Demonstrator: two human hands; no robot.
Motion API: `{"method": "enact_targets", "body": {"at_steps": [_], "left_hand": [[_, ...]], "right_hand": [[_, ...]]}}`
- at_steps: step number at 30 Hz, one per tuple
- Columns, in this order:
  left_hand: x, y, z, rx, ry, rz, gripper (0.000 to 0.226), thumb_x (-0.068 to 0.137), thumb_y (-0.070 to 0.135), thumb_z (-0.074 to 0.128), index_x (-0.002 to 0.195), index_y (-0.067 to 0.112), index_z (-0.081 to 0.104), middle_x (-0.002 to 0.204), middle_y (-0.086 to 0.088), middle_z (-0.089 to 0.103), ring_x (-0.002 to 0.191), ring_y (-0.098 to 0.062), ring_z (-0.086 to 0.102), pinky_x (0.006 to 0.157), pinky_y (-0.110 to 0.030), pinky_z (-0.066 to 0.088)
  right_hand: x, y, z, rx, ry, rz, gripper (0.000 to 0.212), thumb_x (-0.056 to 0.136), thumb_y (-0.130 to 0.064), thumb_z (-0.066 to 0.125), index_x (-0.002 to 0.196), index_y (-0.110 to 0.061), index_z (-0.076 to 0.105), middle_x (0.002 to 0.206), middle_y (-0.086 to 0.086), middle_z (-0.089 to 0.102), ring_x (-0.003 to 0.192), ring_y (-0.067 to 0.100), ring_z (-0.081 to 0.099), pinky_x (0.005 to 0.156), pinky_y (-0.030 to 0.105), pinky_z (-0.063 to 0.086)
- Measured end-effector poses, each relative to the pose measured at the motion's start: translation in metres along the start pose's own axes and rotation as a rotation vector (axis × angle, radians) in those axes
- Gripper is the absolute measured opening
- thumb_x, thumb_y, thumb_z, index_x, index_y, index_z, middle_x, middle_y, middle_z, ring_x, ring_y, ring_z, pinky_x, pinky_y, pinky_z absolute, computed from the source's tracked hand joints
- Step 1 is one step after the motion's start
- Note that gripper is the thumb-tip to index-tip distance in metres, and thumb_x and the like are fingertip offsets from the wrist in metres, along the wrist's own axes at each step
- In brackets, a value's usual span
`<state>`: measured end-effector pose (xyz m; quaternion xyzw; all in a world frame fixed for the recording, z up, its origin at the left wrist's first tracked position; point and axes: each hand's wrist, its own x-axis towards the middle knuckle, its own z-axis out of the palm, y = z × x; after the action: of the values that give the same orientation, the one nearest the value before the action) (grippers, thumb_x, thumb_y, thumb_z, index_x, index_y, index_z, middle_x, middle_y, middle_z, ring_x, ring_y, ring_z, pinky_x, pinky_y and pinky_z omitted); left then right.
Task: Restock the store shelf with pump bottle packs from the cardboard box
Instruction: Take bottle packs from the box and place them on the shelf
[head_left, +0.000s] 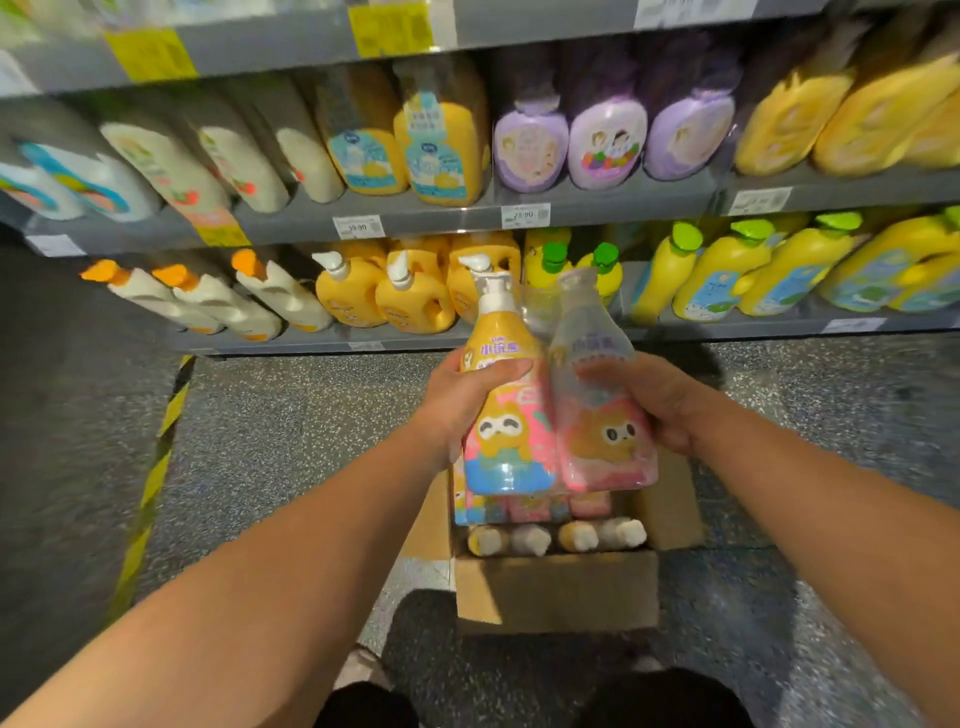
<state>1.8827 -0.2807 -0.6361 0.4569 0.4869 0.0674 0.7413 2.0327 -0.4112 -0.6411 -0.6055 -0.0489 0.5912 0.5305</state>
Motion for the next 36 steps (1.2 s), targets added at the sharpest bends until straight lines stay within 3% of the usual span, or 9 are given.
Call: {"method": "enact_targets", "body": {"at_steps": [5,8,11,16,18,22,27,32,36], "left_hand": [[-0.053,0.052,0.019,-0.01,-0.018,0.006,0.06,0.059,0.022,0.084,0.114,0.012,0.061,0.096,-0.013,0.073,0.081,-0.031,0.071,0.077,-0.046,0.059],[-0.082,0.073,0.025,-0.01,-0.055,0.006,0.044,0.069,0.017,0.082,0.107,0.011,0.061,0.087,-0.012,0.072,0.072,-0.028,0.07,0.069,-0.04,0.06],[-0.104,0.091,0.027,-0.023,-0.047,0.022,0.063,0.059,0.02,0.081,0.116,0.01,0.056,0.091,-0.013,0.072,0.073,-0.028,0.07,0.069,-0.041,0.059],[-0.117,0.11,0.016,-0.025,-0.046,0.048,0.051,0.07,0.014,0.083,0.114,0.004,0.06,0.094,-0.014,0.073,0.073,-0.027,0.071,0.075,-0.043,0.06],[-0.12,0.119,0.01,-0.019,-0.057,0.066,0.038,0.077,0.014,0.078,0.111,0.004,0.063,0.092,-0.013,0.074,0.073,-0.025,0.071,0.075,-0.041,0.06],[-0.132,0.141,0.006,-0.016,-0.085,0.076,0.048,0.079,0.017,0.076,0.122,0.008,0.056,0.102,-0.015,0.071,0.08,-0.029,0.07,0.077,-0.043,0.059],[-0.139,0.166,0.023,0.004,-0.172,0.074,0.039,0.082,0.019,0.072,0.116,0.014,0.053,0.087,-0.012,0.073,0.068,-0.027,0.072,0.062,-0.04,0.06],[-0.144,0.181,0.064,0.023,-0.161,0.11,0.029,0.082,0.017,0.073,0.105,0.019,0.055,0.087,-0.011,0.072,0.069,-0.027,0.071,0.058,-0.038,0.059],[-0.148,0.19,0.109,0.004,-0.128,0.134,0.032,0.082,0.019,0.073,0.108,0.014,0.056,0.086,-0.012,0.072,0.067,-0.027,0.072,0.062,-0.042,0.059]], "right_hand": [[-0.053,-0.057,0.011,-0.005,0.023,-0.005,0.009,0.081,-0.016,0.068,0.09,-0.013,0.066,0.068,0.008,0.073,0.053,0.021,0.068,0.048,0.027,0.055],[-0.08,-0.079,0.015,-0.04,0.018,0.001,0.033,0.066,-0.021,0.079,0.095,-0.012,0.067,0.073,0.01,0.072,0.057,0.023,0.068,0.051,0.028,0.055],[-0.1,-0.096,0.022,-0.056,0.014,-0.002,0.047,0.056,-0.023,0.082,0.099,-0.011,0.068,0.082,0.014,0.073,0.064,0.027,0.069,0.059,0.033,0.056],[-0.114,-0.113,0.038,-0.038,0.002,-0.018,0.044,0.062,-0.024,0.079,0.101,-0.006,0.067,0.088,0.018,0.072,0.068,0.031,0.069,0.065,0.036,0.057],[-0.12,-0.12,0.047,-0.023,0.031,-0.029,0.03,0.072,-0.025,0.074,0.095,-0.007,0.067,0.08,0.016,0.072,0.061,0.028,0.069,0.059,0.033,0.058],[-0.135,-0.134,0.062,0.018,0.077,-0.116,0.014,0.079,-0.02,0.07,0.088,-0.009,0.067,0.07,0.011,0.072,0.053,0.023,0.068,0.048,0.028,0.056],[-0.154,-0.155,0.059,0.038,0.094,-0.166,0.037,0.069,-0.023,0.073,0.102,-0.008,0.066,0.087,0.016,0.071,0.066,0.027,0.069,0.062,0.034,0.059],[-0.171,-0.185,0.027,-0.028,0.111,-0.186,0.025,0.083,-0.022,0.067,0.105,-0.011,0.065,0.095,0.018,0.071,0.076,0.03,0.068,0.073,0.039,0.057],[-0.182,-0.212,-0.01,-0.068,0.062,-0.195,0.024,0.087,-0.022,0.065,0.107,-0.009,0.064,0.095,0.018,0.073,0.075,0.029,0.071,0.063,0.038,0.061]]}}
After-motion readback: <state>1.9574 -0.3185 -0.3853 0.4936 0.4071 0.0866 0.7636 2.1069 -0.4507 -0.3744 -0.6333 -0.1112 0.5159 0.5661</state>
